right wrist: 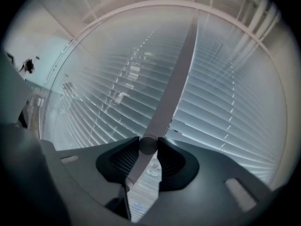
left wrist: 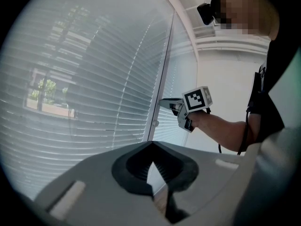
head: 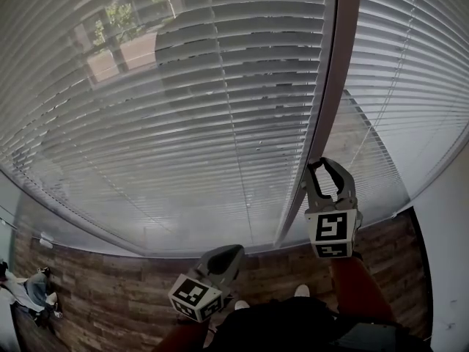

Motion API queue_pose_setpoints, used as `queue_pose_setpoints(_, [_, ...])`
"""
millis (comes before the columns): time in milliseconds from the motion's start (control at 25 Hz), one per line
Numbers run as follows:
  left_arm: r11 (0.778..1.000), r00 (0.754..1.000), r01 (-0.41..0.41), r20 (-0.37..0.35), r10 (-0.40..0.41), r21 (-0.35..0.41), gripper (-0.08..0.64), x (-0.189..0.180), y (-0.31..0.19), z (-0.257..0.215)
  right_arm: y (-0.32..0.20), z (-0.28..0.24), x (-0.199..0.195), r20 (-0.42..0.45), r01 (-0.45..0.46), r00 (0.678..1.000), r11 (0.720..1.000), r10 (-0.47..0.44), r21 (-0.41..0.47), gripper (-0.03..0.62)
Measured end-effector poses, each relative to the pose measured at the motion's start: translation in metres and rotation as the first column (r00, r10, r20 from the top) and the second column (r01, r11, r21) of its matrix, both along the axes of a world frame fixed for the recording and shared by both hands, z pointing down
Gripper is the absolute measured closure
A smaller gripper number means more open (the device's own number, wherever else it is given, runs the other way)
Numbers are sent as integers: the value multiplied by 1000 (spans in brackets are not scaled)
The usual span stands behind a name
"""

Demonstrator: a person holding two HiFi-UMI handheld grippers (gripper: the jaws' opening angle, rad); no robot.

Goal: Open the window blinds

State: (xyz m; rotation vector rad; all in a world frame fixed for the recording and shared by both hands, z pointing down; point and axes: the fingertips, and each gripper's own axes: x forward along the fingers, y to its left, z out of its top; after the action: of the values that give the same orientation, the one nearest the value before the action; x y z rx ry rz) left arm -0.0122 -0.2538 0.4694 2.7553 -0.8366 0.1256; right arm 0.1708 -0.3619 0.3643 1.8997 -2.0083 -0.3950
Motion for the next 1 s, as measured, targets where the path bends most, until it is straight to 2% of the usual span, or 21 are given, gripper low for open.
queue_pose_setpoints(280, [1000,1000,1,13,-1,2,558,-2,3,-8,2,-5,-3,-219,-46,975,999,45,-1,445])
queue_pose_setpoints(360, [1000,1000,3,20,-3,1,558,-3,5,-7,4,-4,-4,-234,-50,971,999,47,-6,445])
queue_pose_setpoints(400, [1000,1000,2,20,-2,-2,558,-3,5,-7,4,-4,-4,-216,-47,975,999,45,-6,443])
queue_pose_setpoints(480, [1000,1000,-2,20,2,-8,558,-2,7,-9,7,-10,-4,-127,-25,992,1000,25,-4,434])
queue_pose_setpoints(600, [1000,1000,-9,21,9,-1,558,-1,8,-10,12,-14,-9,70,36,997,999,-36,0,382])
queue_pose_setpoints(680, [1000,1000,-5,20,5,1,558,-1,8,-7,14,-10,-9,230,71,971,997,-69,-2,379])
queue_pose_setpoints(800, [1000,1000,-6,19,6,8,558,0,10,-6,13,-5,-1,444,96,892,995,-82,-10,385])
queue_pose_setpoints(880, [1000,1000,-7,18,6,13,558,-1,12,-9,11,-4,2,496,100,865,995,-76,-22,400])
queue_pose_setpoints(1000, [1000,1000,-3,13,3,12,558,-3,16,-12,8,0,2,528,101,846,994,-67,-36,407])
